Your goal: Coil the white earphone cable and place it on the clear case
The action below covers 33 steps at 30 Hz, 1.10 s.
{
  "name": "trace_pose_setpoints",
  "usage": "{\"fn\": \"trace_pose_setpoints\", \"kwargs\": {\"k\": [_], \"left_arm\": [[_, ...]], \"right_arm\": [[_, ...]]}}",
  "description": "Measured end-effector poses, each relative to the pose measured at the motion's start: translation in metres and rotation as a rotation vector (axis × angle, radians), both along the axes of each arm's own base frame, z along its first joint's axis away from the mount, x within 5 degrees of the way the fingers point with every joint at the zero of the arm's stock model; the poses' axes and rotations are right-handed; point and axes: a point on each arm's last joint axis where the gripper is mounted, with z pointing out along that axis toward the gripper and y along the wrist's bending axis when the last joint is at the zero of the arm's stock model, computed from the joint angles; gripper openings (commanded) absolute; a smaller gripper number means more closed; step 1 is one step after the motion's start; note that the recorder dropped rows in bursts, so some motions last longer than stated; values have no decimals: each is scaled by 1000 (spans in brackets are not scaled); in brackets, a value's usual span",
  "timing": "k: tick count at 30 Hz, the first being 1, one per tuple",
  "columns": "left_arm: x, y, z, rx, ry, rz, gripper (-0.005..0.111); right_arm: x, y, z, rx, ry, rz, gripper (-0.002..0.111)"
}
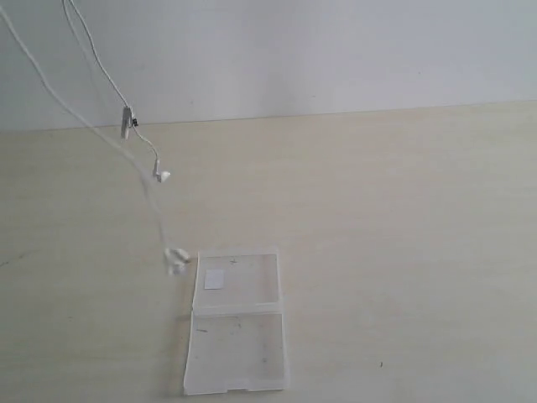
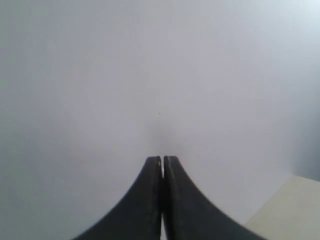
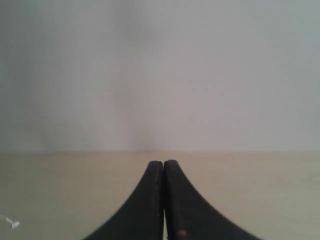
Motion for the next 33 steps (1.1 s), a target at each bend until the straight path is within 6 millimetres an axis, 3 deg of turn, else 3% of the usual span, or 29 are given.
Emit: {"fn": "trace_pose_setpoints", "kwargs": {"k": [5, 10, 21, 29, 33], "left_arm": [[-1, -2, 2, -3, -19, -26, 0], [-1, -2, 2, 8, -34, -25, 0], [-2, -4, 3, 11, -49, -43, 0], [-2, -3, 4, 10, -55, -42, 0], [-2, -3, 4, 10, -55, -42, 0]], "right_arm": [[40, 19, -24, 62, 197, 60, 0], [65, 38, -37, 114, 265, 186, 0], [106, 92, -67, 229, 322, 712, 4], [129, 113, -99, 361, 466, 939, 4], [141, 125, -111, 466, 443, 1065, 4]]}}
